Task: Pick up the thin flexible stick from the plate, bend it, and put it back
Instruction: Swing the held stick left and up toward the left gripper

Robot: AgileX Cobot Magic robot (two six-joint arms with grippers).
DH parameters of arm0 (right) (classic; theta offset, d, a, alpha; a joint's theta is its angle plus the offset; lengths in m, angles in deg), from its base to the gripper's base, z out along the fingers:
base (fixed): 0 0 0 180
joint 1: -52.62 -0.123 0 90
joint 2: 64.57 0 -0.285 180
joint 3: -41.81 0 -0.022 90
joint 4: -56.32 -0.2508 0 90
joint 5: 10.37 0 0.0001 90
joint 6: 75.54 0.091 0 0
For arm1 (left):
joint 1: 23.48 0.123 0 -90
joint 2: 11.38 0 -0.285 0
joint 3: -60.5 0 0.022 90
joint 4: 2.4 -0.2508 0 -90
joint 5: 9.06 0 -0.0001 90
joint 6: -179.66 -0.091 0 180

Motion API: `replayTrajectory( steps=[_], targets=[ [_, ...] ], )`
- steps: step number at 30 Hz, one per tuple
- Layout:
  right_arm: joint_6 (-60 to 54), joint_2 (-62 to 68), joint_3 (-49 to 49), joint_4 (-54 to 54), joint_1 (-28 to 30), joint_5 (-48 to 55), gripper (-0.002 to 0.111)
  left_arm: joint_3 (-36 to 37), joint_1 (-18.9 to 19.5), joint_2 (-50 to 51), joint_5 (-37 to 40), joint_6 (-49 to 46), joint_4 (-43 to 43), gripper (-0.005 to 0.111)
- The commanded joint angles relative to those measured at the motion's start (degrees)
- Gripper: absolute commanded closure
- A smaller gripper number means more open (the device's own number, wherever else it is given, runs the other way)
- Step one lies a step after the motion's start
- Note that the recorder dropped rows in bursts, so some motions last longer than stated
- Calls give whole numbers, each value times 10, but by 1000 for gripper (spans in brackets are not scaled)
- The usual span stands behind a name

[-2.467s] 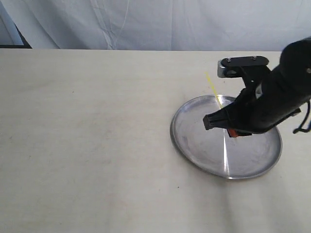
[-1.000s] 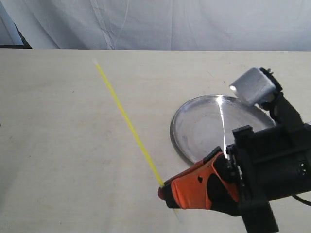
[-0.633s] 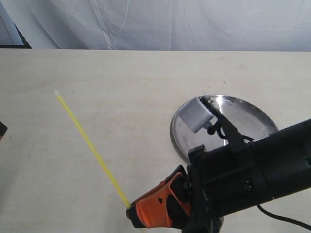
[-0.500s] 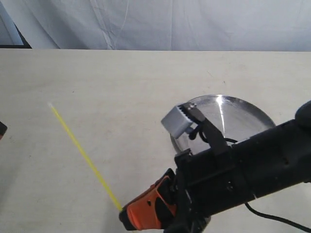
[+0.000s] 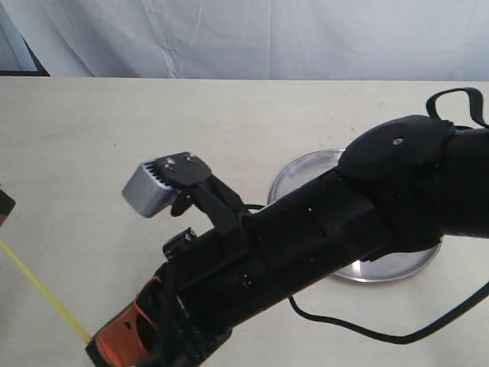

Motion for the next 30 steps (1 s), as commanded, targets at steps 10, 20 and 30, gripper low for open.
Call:
replayTrajectory(
  steps=[10,20,30],
  targets=[
    [-6,11,13,-53,-8,70,109,2,-4,2,8,-5,-189,107],
    [-7,11,13,-98,-8,98,109,2,-4,2,8,-5,-239,107],
    [-9,6,13,-62,-3,35,109,2,-4,2,5,-36,-103,107]
  ],
)
